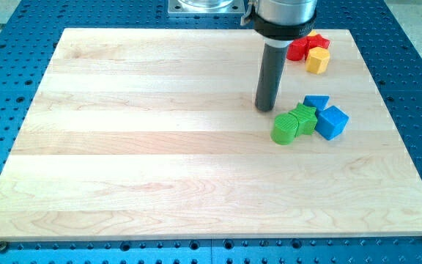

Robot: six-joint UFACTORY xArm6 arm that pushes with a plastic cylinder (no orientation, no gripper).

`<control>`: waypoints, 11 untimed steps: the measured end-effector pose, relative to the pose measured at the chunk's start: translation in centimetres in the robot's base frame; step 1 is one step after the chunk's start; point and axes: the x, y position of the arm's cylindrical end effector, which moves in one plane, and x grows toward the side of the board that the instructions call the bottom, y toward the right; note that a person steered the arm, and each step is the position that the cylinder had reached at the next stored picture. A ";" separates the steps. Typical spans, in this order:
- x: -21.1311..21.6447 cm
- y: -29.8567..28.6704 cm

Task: Separate the blue blocks from each other

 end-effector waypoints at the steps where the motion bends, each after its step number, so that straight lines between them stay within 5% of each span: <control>1: -0.8 2.8; 6: 1.1 9.5; 8: 7.0 9.7; 10: 7.7 12.8; 11: 12.3 12.9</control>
